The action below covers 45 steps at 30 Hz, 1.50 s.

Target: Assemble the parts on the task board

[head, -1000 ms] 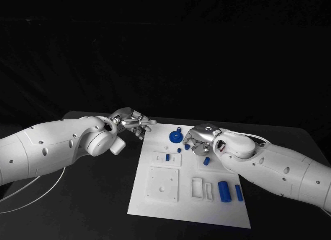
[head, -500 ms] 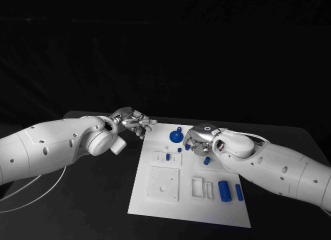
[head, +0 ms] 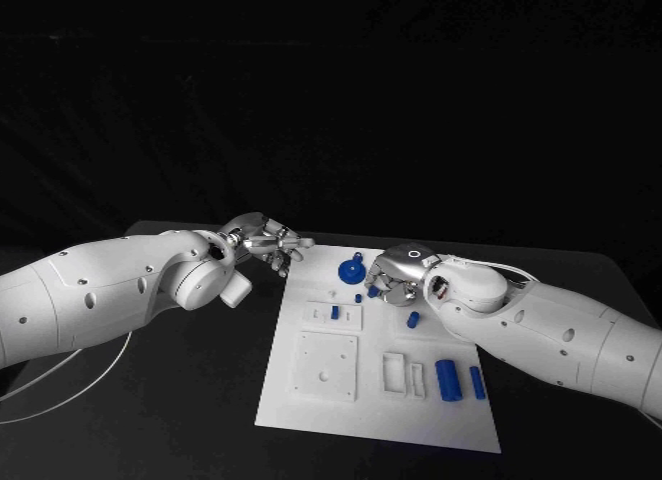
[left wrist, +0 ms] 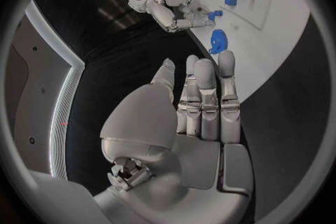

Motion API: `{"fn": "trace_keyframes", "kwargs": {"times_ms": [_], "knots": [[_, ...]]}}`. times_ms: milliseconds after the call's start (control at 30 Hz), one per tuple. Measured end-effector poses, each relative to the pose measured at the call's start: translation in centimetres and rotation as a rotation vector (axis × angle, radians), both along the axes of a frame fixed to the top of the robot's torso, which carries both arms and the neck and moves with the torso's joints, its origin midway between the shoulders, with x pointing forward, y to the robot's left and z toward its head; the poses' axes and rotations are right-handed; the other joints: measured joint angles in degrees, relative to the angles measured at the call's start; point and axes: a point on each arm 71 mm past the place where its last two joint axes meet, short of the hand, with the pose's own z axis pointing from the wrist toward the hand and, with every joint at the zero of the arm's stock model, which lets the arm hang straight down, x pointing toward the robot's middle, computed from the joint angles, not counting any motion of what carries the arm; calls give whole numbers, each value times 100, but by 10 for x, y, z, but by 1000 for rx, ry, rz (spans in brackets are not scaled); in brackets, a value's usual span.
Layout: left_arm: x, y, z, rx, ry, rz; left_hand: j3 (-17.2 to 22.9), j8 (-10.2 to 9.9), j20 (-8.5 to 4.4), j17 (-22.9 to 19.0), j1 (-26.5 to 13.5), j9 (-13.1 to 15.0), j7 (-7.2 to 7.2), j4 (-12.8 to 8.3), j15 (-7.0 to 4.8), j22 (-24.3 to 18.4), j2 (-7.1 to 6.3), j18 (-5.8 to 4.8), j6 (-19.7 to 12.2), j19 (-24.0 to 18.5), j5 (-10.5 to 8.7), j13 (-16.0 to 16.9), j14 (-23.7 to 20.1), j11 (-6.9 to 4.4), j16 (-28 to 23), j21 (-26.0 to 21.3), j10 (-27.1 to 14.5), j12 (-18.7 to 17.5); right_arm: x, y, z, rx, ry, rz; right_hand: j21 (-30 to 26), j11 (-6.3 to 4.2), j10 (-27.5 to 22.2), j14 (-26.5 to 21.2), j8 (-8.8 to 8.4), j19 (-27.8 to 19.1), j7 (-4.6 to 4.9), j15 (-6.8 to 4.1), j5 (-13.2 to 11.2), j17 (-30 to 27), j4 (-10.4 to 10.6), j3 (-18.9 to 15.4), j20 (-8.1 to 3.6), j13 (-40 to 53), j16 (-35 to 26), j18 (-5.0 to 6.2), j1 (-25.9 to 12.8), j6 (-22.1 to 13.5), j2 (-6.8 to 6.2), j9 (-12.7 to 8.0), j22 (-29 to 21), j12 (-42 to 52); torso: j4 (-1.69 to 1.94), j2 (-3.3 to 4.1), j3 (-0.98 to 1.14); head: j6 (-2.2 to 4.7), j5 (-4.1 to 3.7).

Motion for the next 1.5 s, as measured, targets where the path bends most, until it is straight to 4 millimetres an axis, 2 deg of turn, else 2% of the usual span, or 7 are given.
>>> {"fn": "trace_keyframes", "kwargs": {"times_ms": [400,600,1000,1100,1333,1400,1500], "knots": [[0,0,0,1,2,1,0,0,0,0,0,5,0,0,0,-1,0,0,0,0,0,0,0,0,0,0,0,0,1,-2,1,7,-1,-17,-21,52,52,22,-3,-1,60,58,34,-14,318,-454,42,24,23,0,0,303,-1,5,0,19,0,-4,4,-9,-3],[0,0,0,2,3,1,0,0,0,0,0,5,0,0,0,-1,0,0,0,0,0,0,0,0,0,0,0,0,2,-3,1,7,0,-26,-21,144,40,17,7,-1,99,104,83,-14,398,-576,83,24,23,0,-1,402,-1,19,0,18,1,-2,3,-13,-15],[0,0,-1,4,6,0,0,0,0,0,0,4,20,0,0,-2,0,0,-20,0,0,0,0,0,0,0,0,0,3,-3,-1,0,10,-38,-44,185,-1,-14,6,-1,141,136,743,-27,477,-527,124,-7,23,0,-161,362,-52,15,0,18,3,-2,2,-24,-34],[0,0,-1,4,7,0,0,0,0,0,0,4,20,0,0,-2,0,0,-20,0,0,0,0,0,0,0,0,0,3,-3,-1,-2,14,-41,-68,185,-1,-22,5,-1,178,144,997,-27,504,-500,123,-19,23,-1,-225,325,-52,14,0,18,1,-2,2,-26,-36],[0,0,-1,5,8,-1,0,0,0,0,0,3,20,0,0,3,0,0,-20,0,0,0,0,0,0,0,0,0,2,-2,-4,-4,21,-43,-68,206,-22,-24,-17,-1,231,145,1950,-36,470,-241,123,-29,23,0,-467,267,-99,3,0,17,0,-2,4,-41,-42],[0,0,-1,5,8,-1,0,0,0,0,0,3,20,0,0,2,0,0,-20,0,0,0,0,0,0,0,0,0,2,-2,-4,-3,22,-43,-68,207,-23,-25,-17,-1,247,146,2341,-36,450,-56,123,-32,23,-1,-570,205,-110,-2,0,10,0,-2,5,-42,-43],[0,0,-1,5,8,-2,0,0,0,0,0,3,20,0,0,2,0,0,-20,0,0,0,0,0,0,0,0,0,2,-2,-4,-2,21,-44,-68,215,-32,-32,-18,-1,237,153,2697,-33,400,304,123,-38,23,59,-720,195,-145,-2,0,-5,-2,-2,8,-42,-46]]}}
